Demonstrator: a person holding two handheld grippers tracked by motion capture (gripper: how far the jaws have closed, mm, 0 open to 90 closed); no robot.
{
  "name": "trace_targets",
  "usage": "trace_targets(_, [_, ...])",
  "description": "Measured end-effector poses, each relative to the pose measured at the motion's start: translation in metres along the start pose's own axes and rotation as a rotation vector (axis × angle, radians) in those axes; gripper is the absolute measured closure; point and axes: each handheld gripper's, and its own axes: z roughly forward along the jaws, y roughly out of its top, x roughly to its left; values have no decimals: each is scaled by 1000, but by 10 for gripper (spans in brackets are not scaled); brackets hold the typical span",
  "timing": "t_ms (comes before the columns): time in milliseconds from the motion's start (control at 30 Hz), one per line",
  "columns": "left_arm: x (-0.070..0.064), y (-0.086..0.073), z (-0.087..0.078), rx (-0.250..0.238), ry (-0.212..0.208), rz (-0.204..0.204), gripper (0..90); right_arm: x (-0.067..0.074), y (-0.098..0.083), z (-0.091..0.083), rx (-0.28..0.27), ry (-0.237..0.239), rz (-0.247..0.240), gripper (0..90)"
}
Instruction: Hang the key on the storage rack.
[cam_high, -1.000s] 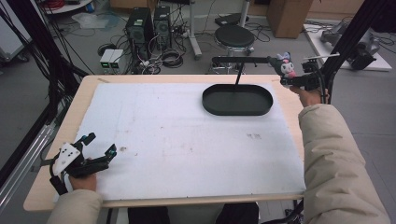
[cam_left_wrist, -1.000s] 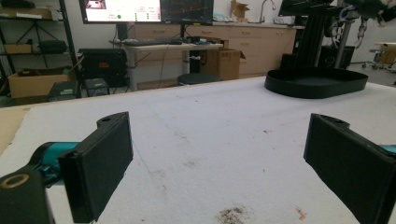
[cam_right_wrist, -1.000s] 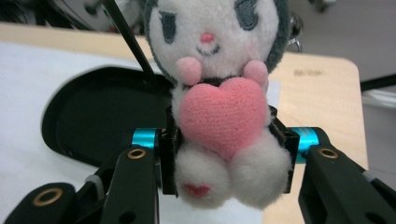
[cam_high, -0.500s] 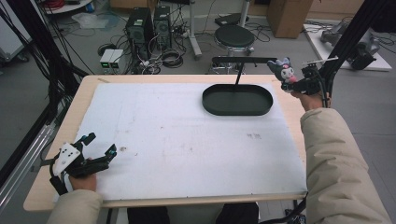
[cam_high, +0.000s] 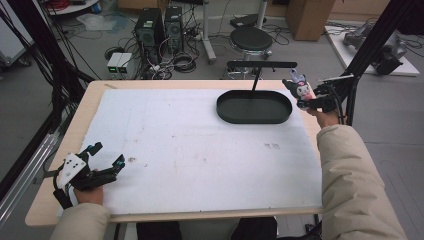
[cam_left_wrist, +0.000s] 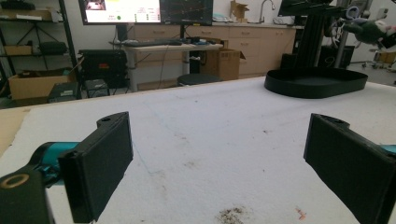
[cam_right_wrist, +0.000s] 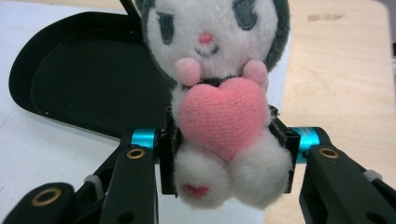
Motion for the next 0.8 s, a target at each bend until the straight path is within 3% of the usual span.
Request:
trace_targets(333, [0, 0, 0, 0, 0, 0, 85, 2, -1, 15, 10, 17, 6, 547])
trace_targets(400, [0, 0, 0, 0, 0, -1, 85, 2, -1, 16, 11, 22, -23, 472])
trace_targets(433, [0, 0, 0, 0, 0, -1, 85, 2, -1, 17, 9, 38, -36, 363])
trace_targets(467, [0, 0, 0, 0, 0, -1, 85, 5, 0, 17, -13, 49, -28, 161])
trace_targets(500, [0, 0, 0, -1, -1, -1, 85, 5, 0, 17, -13, 49, -28, 161])
trace_targets(533, [0, 0, 0, -1, -1, 0, 85, 6, -1, 15, -23, 75, -42, 91])
trace_targets(567, [0, 0, 0, -1, 0, 0, 85, 12, -4, 11, -84, 63, -68, 12])
trace_targets(667, [0, 0, -1, -3, -3, 0, 85, 18, -6, 5, -117, 96, -91, 11])
trace_targets(700, [0, 0, -1, -3, -2, 1, 85, 22, -7, 1, -141, 87, -112, 8])
trace_targets(767, [-1, 0, -1, -5, -3, 4, 85, 36, -14, -13, -233, 121, -162, 7])
trace_targets(800, [0, 0, -1, -6, -4, 8, 85, 36, -14, -13, -233, 121, -162, 7])
